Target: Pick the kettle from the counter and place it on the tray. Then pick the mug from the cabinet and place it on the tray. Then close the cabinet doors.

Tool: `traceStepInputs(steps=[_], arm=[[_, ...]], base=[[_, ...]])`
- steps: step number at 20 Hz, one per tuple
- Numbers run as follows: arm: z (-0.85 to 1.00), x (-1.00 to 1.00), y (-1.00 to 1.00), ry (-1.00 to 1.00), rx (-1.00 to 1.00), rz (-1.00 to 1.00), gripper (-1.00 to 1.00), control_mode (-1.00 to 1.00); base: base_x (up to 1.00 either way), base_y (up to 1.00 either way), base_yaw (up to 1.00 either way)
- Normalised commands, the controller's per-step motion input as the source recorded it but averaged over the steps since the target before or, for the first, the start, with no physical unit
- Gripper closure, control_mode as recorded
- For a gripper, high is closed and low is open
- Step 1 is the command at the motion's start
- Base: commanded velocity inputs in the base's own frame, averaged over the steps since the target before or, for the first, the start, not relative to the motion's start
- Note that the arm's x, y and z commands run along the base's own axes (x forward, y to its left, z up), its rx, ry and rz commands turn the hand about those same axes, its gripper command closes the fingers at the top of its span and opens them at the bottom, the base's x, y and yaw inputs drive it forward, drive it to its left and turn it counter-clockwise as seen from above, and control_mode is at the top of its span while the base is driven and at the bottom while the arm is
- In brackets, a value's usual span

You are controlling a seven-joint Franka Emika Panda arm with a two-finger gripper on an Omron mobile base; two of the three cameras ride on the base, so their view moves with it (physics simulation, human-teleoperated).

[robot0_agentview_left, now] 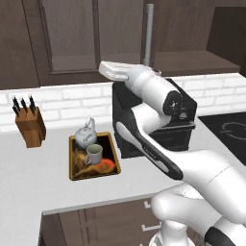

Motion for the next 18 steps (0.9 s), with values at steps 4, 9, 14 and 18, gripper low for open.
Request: traceStepInputs(steps=[4, 9, 14, 18], arm=[[0.00, -0.76, -0.48, 0.03, 0.00, 0.00, -1.00, -1.00], [0.00, -0.64, -0.73, 0.06, 0.00, 0.00, -1.00, -1.00], [-0.27, -0.40, -0.70, 0.09, 0.00, 0.00, -1.00, -1.00], [-0.68, -0.21, -0.48, 0.07, 0.00, -0.01, -1.00, -1.00]], base=[[0.00, 0.00, 0.00], [0.00, 0.00, 0.00], [0.00, 0.00, 0.00], [0.00, 0.00, 0.00]])
